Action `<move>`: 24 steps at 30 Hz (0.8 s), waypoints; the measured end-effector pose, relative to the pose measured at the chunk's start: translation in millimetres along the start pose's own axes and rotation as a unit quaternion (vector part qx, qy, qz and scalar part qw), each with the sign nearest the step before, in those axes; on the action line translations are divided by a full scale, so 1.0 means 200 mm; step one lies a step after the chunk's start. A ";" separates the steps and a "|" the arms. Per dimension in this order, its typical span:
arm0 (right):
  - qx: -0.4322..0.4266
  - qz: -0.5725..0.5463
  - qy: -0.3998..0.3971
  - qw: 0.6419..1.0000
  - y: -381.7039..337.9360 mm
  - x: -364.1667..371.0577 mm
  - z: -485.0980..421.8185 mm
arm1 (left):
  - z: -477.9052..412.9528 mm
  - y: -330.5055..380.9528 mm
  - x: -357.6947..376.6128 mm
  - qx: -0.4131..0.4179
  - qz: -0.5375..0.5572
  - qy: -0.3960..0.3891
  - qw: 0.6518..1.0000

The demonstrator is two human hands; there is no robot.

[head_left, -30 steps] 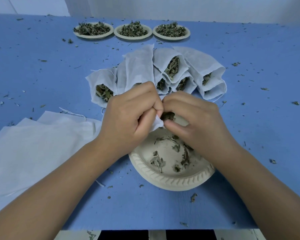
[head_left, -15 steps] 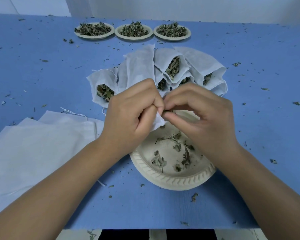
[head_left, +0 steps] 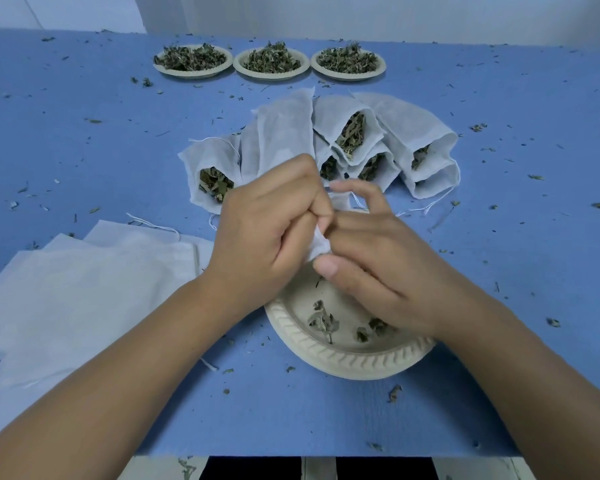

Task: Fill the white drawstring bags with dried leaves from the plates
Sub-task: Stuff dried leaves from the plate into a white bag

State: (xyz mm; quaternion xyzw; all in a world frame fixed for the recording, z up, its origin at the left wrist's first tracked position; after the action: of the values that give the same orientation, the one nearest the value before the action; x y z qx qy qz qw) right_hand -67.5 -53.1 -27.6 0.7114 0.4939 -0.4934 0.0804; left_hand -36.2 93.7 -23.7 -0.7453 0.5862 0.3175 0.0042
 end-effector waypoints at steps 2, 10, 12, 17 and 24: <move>0.024 -0.065 0.008 0.998 0.01 -0.02 0.00 | 0.00 -0.01 0.00 -0.013 -0.001 0.008 1.000; 0.240 -0.083 0.058 0.965 0.16 -0.17 0.07 | 0.00 -0.02 -0.01 -0.045 -0.013 0.037 0.998; 0.246 0.010 -0.042 0.968 0.16 -0.11 0.07 | 0.00 -0.02 -0.01 -0.042 -0.014 0.029 0.999; 0.258 -0.155 -0.062 0.952 0.10 -0.07 0.06 | 0.00 -0.02 -0.02 -0.038 -0.019 0.023 0.999; 0.234 -0.163 -0.182 0.941 0.09 -0.05 0.05 | 0.00 -0.02 -0.01 -0.040 -0.019 0.022 0.999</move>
State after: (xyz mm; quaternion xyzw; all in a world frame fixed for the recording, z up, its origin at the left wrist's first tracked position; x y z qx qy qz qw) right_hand -59.8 -75.3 -32.0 0.5176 0.4510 -0.7225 -0.0814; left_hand -33.7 97.1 -23.4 -0.7627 0.5587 0.3240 -0.0327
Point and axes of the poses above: each hand's wrist, its own z-axis away from the middle knuckle, its own x-axis out of the palm, y = z × x, the point moved 1 cm from there along -z, towards the middle knuckle, and after that the axes turned 2 degrees about -z, right-handed, at the moved point
